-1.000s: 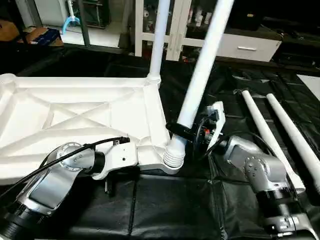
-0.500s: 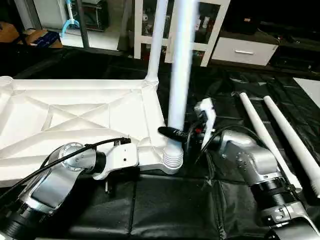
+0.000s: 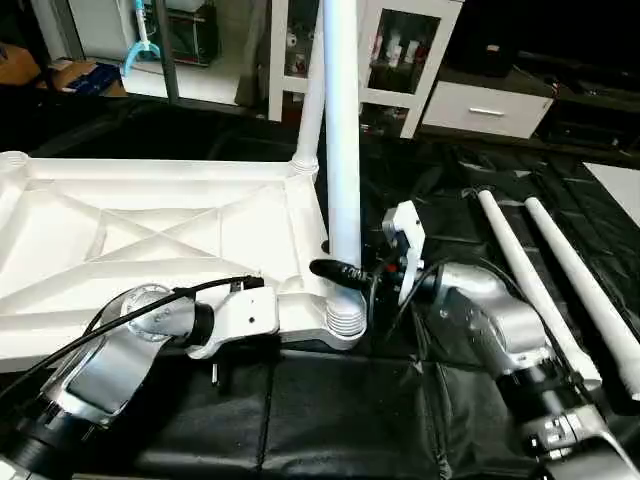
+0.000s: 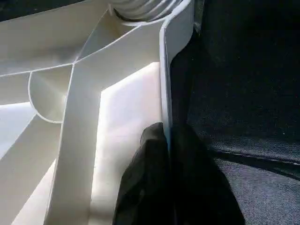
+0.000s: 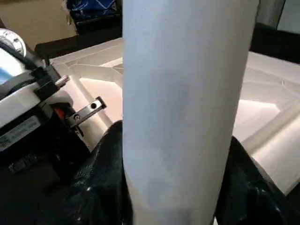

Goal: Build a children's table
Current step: Insert table leg to table base

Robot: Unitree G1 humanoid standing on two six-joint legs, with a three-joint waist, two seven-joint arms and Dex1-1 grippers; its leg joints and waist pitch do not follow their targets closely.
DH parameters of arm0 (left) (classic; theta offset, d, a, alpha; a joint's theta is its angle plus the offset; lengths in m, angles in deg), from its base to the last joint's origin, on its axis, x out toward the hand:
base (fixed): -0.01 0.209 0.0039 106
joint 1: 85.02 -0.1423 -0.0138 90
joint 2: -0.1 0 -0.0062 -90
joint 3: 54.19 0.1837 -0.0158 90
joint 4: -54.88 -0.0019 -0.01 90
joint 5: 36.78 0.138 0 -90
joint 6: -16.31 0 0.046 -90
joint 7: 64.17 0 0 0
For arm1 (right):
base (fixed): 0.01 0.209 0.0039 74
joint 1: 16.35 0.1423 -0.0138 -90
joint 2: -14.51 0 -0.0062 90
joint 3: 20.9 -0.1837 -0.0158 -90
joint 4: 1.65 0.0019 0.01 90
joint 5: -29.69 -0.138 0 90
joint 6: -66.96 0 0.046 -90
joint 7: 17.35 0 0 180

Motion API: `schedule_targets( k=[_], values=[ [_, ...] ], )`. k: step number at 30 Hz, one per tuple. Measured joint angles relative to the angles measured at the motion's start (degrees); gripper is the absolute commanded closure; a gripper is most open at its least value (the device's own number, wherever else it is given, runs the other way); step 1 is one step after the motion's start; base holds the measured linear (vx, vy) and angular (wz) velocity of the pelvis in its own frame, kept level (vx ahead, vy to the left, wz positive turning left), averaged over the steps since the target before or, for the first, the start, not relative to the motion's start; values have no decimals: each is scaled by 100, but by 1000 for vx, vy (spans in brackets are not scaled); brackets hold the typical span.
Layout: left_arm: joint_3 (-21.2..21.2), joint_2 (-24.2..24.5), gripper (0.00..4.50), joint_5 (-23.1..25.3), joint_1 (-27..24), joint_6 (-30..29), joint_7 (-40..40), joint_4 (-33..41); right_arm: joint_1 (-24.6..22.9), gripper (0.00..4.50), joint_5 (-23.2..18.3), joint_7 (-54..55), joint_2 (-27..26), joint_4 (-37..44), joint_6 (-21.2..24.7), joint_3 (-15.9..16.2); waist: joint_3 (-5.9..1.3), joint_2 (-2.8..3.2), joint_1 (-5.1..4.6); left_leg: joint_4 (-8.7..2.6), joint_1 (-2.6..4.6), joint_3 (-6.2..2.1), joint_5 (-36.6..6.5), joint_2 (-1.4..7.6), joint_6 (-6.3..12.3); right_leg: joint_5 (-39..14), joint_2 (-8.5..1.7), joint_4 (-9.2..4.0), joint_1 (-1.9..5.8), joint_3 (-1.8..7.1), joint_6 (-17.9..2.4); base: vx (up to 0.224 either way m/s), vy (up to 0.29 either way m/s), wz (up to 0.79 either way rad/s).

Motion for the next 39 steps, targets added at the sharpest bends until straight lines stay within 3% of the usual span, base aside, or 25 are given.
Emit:
schedule_targets(
  k=[5, 22, 31, 39],
  values=[
    [45, -25, 450, 5, 26, 9, 51, -32, -226, 267, -4, 122, -52, 105, -205, -107, -3, -5, 7, 0, 2, -3, 0, 0, 0, -8, 0, -9, -2, -1, 14, 0, 0, 0],
    [121, -129, 450, 4, 106, 103, 73, -140, -828, 267, -281, 352, -41, 440, -289, -488, -3, -3, 45, -13, 4, -4, -9, -5, 14, -10, 1, -95, 26, -2, 17, 0, 0, 0],
    [165, -170, 450, -4, 140, 133, 119, -188, -1376, 267, -666, 596, -90, 747, -312, -892, 0, 1, 71, -19, 1, -4, -10, -6, 17, -11, 1, -100, 26, -1, 18, 0, 0, 0],
    [187, -192, 450, -22, 176, 229, 105, -252, -1843, 267, -737, 674, -97, 1150, -452, -1014, 6, 11, 82, -51, -6, -2, -10, -9, 17, -19, 1, -130, 30, -1, 33, 0, 0, 0]
  ],
)
